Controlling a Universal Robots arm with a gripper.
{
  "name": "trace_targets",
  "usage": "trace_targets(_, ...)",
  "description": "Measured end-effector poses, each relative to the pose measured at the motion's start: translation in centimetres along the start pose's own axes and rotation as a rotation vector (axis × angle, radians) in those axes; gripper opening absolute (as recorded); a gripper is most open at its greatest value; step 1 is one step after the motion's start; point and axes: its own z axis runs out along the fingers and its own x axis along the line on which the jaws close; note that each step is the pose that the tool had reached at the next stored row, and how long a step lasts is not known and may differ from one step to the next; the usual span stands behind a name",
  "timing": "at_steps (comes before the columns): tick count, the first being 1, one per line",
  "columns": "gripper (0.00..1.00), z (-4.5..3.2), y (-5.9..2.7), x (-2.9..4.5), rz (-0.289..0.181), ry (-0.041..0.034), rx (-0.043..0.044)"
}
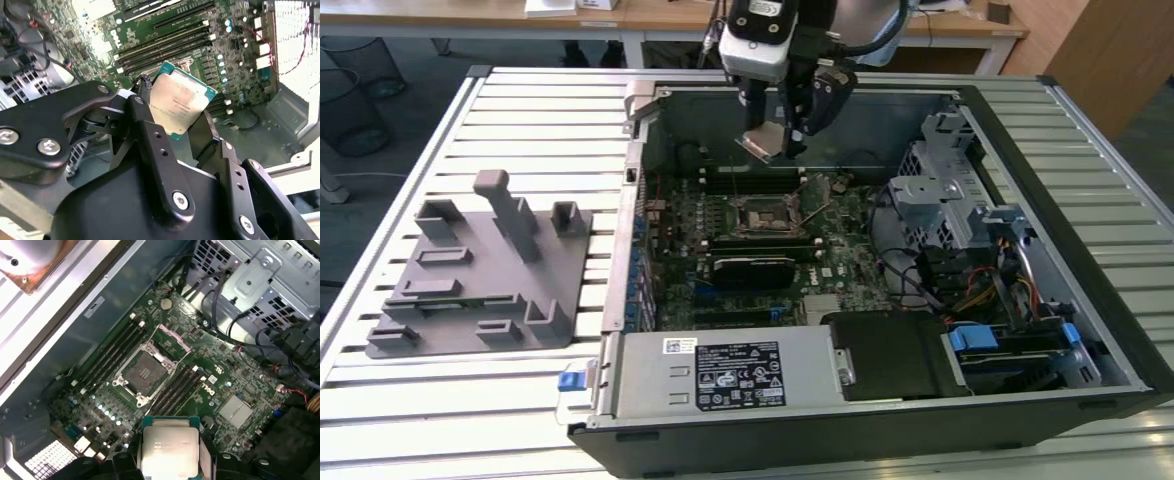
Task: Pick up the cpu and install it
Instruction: 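Place the cpu into insertion slot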
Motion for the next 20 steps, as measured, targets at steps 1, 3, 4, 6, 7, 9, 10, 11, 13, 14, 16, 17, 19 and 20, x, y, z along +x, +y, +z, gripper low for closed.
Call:
trace_targets(1,0.54,0.03,0.0,0.0,0.019,-0.0005,-0.0001)
trace_targets(3,0.54,0.08,0.0,0.0,0.054,-0.0015,-0.0003)
trace_targets(4,0.54,0.11,0.0,0.0,0.069,-0.0021,-0.0005)
trace_targets(6,0.54,0.18,0.01,0.03,0.088,-0.0025,-0.0007)
trace_targets(7,0.54,0.22,0.03,0.04,0.098,-0.0028,-0.0008)
trace_targets(9,0.54,0.28,0.03,0.04,0.128,-0.0036,-0.0007)
trace_targets(10,0.54,0.31,0.03,0.05,0.144,-0.004,-0.0007)
trace_targets(11,0.54,0.35,0.04,0.06,0.156,-0.0044,-0.0009)
trace_targets(13,0.54,0.41,0.05,0.08,0.179,-0.0051,-0.0011)
trace_targets(14,0.54,0.43,0.07,0.1,0.188,-0.0056,-0.0011)
trace_targets(16,0.54,0.48,0.1,0.14,0.205,-0.0064,-0.0013)
trace_targets(17,0.54,0.51,0.11,0.15,0.216,-0.0067,-0.0013)
trace_targets(19,0.54,0.55,0.12,0.17,0.24,-0.0073,-0.0014)
trace_targets(20,0.54,0.57,0.13,0.18,0.252,-0.0078,-0.0013)
